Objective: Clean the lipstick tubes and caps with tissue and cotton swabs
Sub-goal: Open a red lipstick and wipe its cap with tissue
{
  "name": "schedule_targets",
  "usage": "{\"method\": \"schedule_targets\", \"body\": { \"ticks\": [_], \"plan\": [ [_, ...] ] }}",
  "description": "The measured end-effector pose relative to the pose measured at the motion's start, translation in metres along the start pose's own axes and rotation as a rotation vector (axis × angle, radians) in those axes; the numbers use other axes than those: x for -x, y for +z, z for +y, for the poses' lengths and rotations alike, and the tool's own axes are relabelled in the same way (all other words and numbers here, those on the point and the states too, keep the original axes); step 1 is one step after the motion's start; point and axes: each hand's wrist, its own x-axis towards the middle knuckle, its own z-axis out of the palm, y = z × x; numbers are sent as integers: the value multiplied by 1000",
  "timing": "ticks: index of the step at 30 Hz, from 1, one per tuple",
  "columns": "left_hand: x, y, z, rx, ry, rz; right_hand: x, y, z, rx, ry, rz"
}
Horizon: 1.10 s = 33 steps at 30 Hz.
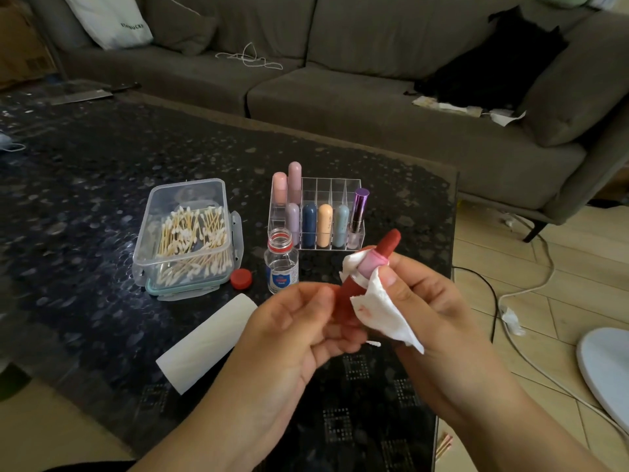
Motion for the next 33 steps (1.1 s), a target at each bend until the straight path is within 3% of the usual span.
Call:
{"method": "schedule_targets", "body": {
  "ticks": [4,13,18,21,30,33],
  "plan": [
    [0,-1,0,14,-57,-48,2,-1,0,20,4,-4],
    [0,1,1,-97,183,157,2,2,4,-8,-7,-14],
    [2,-1,2,-44,-4,-25,2,-1,3,-33,12,-20],
    [2,-1,1,-18,-44,-39,3,-1,2,-14,10,-32],
    [-1,0,-2,-140,225,134,0,5,6,4,3,-26],
    [0,-1,-4,-166,209,124,0,4,6,3,-3,-28]
  ]
}}
